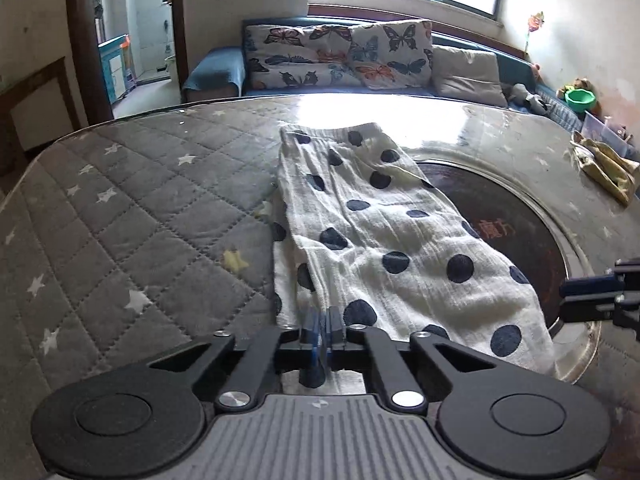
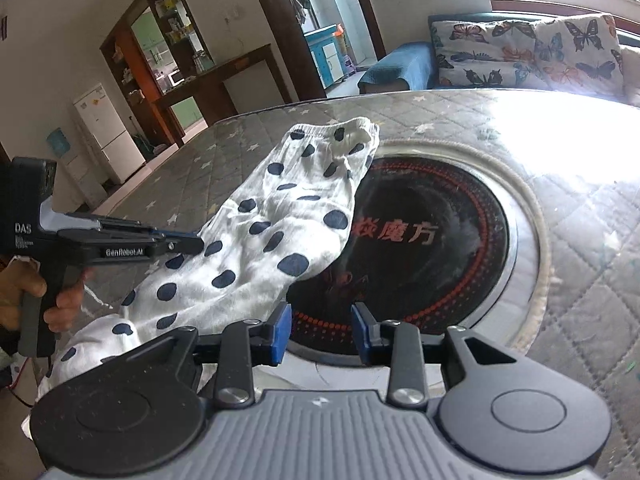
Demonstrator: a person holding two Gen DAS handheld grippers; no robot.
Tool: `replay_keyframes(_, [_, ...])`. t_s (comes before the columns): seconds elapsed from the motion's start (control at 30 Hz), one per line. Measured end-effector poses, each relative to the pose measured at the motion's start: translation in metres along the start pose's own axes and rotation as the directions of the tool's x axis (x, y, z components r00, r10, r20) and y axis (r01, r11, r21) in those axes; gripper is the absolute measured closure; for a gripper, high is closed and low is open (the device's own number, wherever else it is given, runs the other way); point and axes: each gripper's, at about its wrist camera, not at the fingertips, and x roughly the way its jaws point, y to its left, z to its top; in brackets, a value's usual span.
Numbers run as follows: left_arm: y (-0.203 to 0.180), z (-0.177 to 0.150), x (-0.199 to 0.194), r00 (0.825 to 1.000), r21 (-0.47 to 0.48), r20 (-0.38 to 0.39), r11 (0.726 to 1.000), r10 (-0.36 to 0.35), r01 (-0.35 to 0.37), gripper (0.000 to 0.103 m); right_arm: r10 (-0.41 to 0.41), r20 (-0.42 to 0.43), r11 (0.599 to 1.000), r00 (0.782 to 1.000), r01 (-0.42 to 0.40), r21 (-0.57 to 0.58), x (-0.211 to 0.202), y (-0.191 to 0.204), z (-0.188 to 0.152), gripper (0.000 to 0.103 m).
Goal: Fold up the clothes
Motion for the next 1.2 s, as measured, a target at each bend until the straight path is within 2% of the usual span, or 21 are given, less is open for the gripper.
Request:
replay_keyframes(0.13, [0.013, 0.004, -0.005, 0.999, -0.053, -0.002, 0.998, 0.039, -0.039, 0.101, 0.016, -0.009, 1.0, 1.0, -0.016, -0.01, 0.006, 0.002, -0.005, 0.07])
replay_keyframes(0.33, [0.008, 0.008, -0.008, 0.998, -0.034, -0.008, 0.998, 0.055, -0.056, 0.1, 0.042, 0.003, 0.999, 0.999, -0.042, -0.019, 0.016, 0.01, -0.003, 0.07])
replay_keyframes(0.47, [-0.008, 0.013, -0.025, 0.999, -0.016, 0.043, 1.0, 0.008, -0.007, 0.098, 0.076, 0.02, 0.997, 0.997, -0.075, -0.017, 0.021, 0.017, 0.001, 0.07])
replay_keyframes(0.53, [-0.018, 0.017, -0.034, 0.995, -0.016, 0.063, 0.997, -0.076, 0.077, 0.095, 0.092, 0.03, 0.995, 0.995, -0.091, -0.027, 0.023, 0.024, 0.003, 0.07])
replay_keyframes(0.6, [-0.027, 0.022, -0.035, 0.982, -0.02, 0.046, 0.983, -0.183, 0.184, 0.083, 0.108, 0.039, 0.994, 0.993, -0.107, -0.037, 0.025, 0.03, 0.004, 0.07])
replay_keyframes(0.63, [-0.032, 0.023, -0.035, 0.976, -0.016, 0.036, 0.976, -0.215, 0.216, 0.079, 0.116, 0.043, 0.993, 0.992, -0.115, -0.042, 0.026, 0.034, 0.005, 0.07])
replay_keyframes(0.7, [-0.043, 0.026, -0.03, 0.973, 0.007, 0.013, 0.973, -0.231, 0.231, 0.065, 0.128, 0.051, 0.991, 0.99, -0.126, -0.053, 0.029, 0.04, 0.005, 0.07])
replay_keyframes(0.77, [-0.051, 0.027, -0.023, 0.975, 0.033, -0.01, 0.975, -0.22, 0.22, 0.059, 0.131, 0.056, 0.99, 0.99, -0.128, -0.056, 0.03, 0.042, 0.004, 0.07])
replay_keyframes(0.87, [-0.053, 0.025, -0.008, 0.976, 0.017, -0.045, 0.976, -0.215, 0.216, 0.063, 0.134, 0.062, 0.99, 0.989, -0.132, -0.041, 0.029, 0.039, 0.003, 0.07])
replay_keyframes(0.9, [-0.052, 0.024, -0.003, 0.973, 0.001, -0.055, 0.975, -0.223, 0.224, 0.079, 0.135, 0.063, 0.991, 0.989, -0.133, -0.032, 0.029, 0.037, 0.003, 0.069])
replay_keyframes(0.93, [-0.05, 0.023, 0.001, 0.971, -0.014, -0.066, 0.973, -0.232, 0.231, 0.086, 0.135, 0.064, 0.991, 0.989, -0.134, -0.024, 0.028, 0.035, 0.003, 0.068])
replay_keyframes(1.0, [-0.045, 0.02, 0.002, 0.966, -0.045, -0.061, 0.967, -0.252, 0.249, 0.092, 0.136, 0.067, 0.991, 0.988, -0.136, -0.006, 0.027, 0.031, 0.003, 0.068])
replay_keyframes(1.1, [-0.037, 0.017, 0.001, 0.956, -0.08, -0.037, 0.954, -0.291, 0.288, 0.093, 0.137, 0.071, 0.99, 0.988, -0.139, 0.02, 0.025, 0.025, 0.003, 0.068])
replay_keyframes(1.2, [-0.032, 0.016, 0.0, 0.937, -0.113, 0.001, 0.931, -0.35, 0.348, 0.093, 0.14, 0.071, 0.988, 0.988, -0.144, 0.052, 0.028, 0.019, 0.003, 0.068])
